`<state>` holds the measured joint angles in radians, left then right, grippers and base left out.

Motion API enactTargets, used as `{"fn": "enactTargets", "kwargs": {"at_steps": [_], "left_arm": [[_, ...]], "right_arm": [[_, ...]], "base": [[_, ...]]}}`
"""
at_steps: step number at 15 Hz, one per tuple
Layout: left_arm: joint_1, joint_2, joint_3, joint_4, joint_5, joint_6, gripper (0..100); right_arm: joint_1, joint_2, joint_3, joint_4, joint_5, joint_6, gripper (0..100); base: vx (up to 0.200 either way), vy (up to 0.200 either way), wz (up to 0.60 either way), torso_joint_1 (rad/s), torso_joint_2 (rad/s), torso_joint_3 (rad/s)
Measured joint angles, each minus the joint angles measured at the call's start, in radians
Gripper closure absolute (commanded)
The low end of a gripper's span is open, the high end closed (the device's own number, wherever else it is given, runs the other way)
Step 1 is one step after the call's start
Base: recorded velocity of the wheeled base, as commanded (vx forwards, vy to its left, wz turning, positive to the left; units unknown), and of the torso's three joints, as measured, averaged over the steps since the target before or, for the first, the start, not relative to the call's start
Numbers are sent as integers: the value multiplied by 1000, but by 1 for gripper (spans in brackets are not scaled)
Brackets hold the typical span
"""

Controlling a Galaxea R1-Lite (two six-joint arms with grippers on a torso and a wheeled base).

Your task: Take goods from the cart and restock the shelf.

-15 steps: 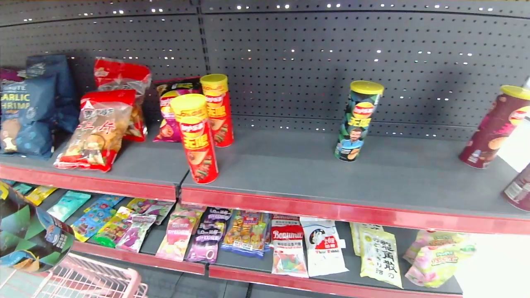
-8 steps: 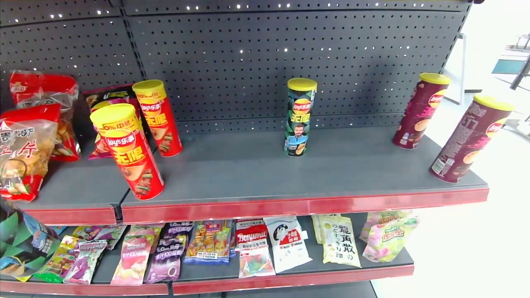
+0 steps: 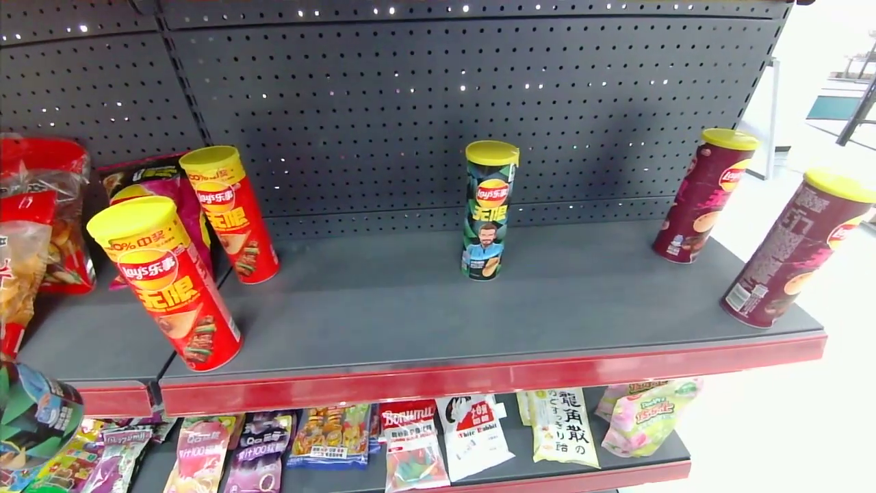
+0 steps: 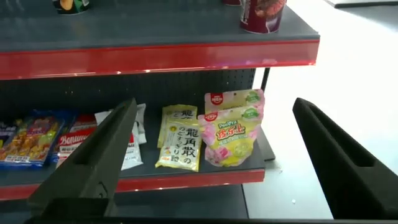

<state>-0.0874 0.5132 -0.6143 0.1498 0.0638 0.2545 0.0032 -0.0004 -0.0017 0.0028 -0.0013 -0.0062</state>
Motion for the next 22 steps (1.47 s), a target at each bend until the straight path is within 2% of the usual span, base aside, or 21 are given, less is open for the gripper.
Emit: {"fn": "enactTargets", "kwargs": {"at_steps": [3,5,7,9,11,12,13,17,22], "left_arm": [[0,-99,43,39,-8,2,100],[-2,-160,61,94,-20,1,100],[-18,-219,111,100,-116,1,100],[-31,-262,143,102,-145,-8,100],[-36,-276,153,98,-146,-31,100],[-37,-280,156,99,-146,-86,100],[-37,-283,160,98,-142,-109,100],[-36,-299,167,98,-90,-115,100],[-35,-309,165,98,-49,-113,100]], "right_arm": [[2,5,-20,0,30,-31,0],[5,62,-112,-1,71,-29,0],[23,211,-262,-4,157,-39,0],[50,417,-409,-6,227,-70,0],[101,614,-546,-20,267,-90,0],[141,713,-606,-60,274,-92,0],[180,809,-645,-103,278,-93,0],[307,1227,-787,-351,273,-96,0],[393,1594,-1004,-446,240,-94,0]], "base": [[0,0,0,0,0,0],[0,0,0,0,0,0],[0,0,0,0,0,0],[0,0,0,0,0,0],[0,0,0,0,0,0],[0,0,0,0,0,0],[0,0,0,0,0,0],[0,0,0,0,0,0],[0,0,0,0,0,0]]}}
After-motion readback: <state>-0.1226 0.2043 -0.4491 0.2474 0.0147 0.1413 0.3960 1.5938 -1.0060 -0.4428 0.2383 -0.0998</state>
